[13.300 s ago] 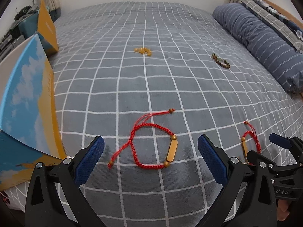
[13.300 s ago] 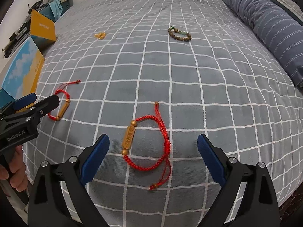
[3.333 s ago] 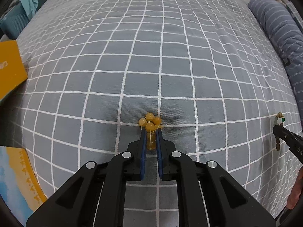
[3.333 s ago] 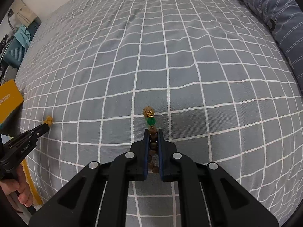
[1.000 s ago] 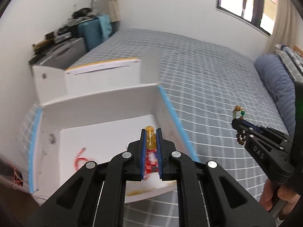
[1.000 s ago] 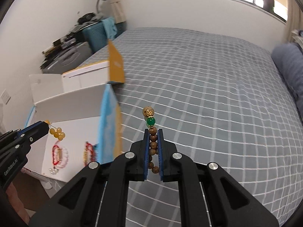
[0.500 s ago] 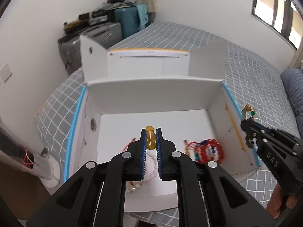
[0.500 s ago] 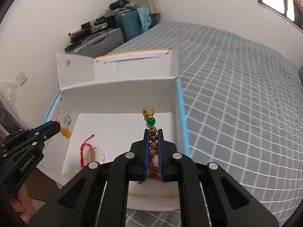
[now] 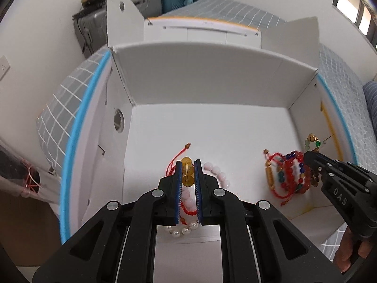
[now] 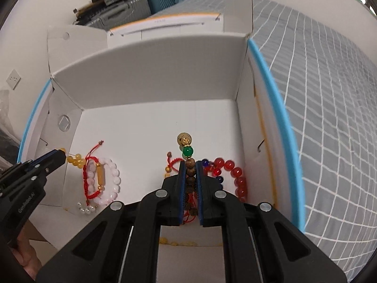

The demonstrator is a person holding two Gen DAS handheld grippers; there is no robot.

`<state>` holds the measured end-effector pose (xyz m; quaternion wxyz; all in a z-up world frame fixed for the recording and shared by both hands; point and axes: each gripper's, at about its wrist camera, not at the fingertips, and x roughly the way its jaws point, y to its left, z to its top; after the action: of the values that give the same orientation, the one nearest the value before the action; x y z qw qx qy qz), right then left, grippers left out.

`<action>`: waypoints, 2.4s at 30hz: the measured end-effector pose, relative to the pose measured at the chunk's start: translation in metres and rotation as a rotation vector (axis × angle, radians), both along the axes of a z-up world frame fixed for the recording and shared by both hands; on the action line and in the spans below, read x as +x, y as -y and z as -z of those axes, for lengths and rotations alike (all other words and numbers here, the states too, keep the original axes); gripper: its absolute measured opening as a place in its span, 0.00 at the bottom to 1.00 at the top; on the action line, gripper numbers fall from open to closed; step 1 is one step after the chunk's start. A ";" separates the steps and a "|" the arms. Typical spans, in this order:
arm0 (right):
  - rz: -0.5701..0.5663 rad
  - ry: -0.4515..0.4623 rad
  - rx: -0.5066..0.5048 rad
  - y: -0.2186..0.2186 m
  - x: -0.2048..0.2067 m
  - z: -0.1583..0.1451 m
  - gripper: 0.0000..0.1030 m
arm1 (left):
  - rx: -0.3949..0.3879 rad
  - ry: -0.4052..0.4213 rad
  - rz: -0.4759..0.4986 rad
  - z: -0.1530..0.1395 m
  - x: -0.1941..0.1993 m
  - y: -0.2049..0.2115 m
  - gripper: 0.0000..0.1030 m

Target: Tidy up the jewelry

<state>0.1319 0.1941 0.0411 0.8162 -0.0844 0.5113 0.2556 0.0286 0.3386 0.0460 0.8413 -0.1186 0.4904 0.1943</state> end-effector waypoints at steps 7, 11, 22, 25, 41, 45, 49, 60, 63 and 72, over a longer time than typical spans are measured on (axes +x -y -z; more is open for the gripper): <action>0.001 0.000 -0.005 0.001 0.001 -0.002 0.10 | -0.010 -0.016 0.007 0.007 0.002 -0.003 0.10; -0.016 0.014 -0.014 -0.002 -0.002 -0.004 0.20 | -0.007 -0.018 0.021 0.003 0.003 0.002 0.17; -0.023 0.176 0.096 0.026 -0.038 -0.058 0.78 | 0.090 0.146 0.002 -0.051 -0.038 0.025 0.80; -0.012 0.212 0.120 0.036 -0.048 -0.068 0.86 | 0.091 0.188 -0.005 -0.059 -0.053 0.030 0.90; 0.030 0.278 0.145 0.074 -0.114 -0.055 0.93 | 0.107 0.237 -0.020 -0.037 -0.111 0.047 0.94; 0.032 0.284 0.129 0.077 -0.120 -0.044 0.93 | 0.102 0.247 -0.013 -0.029 -0.122 0.050 0.94; 0.030 0.273 0.116 0.076 -0.120 -0.036 0.93 | 0.094 0.238 -0.005 -0.023 -0.124 0.051 0.94; 0.027 0.275 0.096 0.072 -0.121 -0.032 0.93 | 0.092 0.216 0.013 -0.017 -0.120 0.053 0.94; 0.028 0.280 0.091 0.072 -0.120 -0.032 0.93 | 0.089 0.215 0.011 -0.017 -0.120 0.053 0.94; 0.031 0.297 0.067 0.068 -0.117 -0.035 0.93 | 0.098 0.211 0.010 -0.017 -0.119 0.053 0.94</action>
<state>0.0147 0.1261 0.0756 0.8891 -0.0861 0.3773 0.2446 -0.0907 0.2852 0.0625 0.8939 -0.0944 0.3898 0.2002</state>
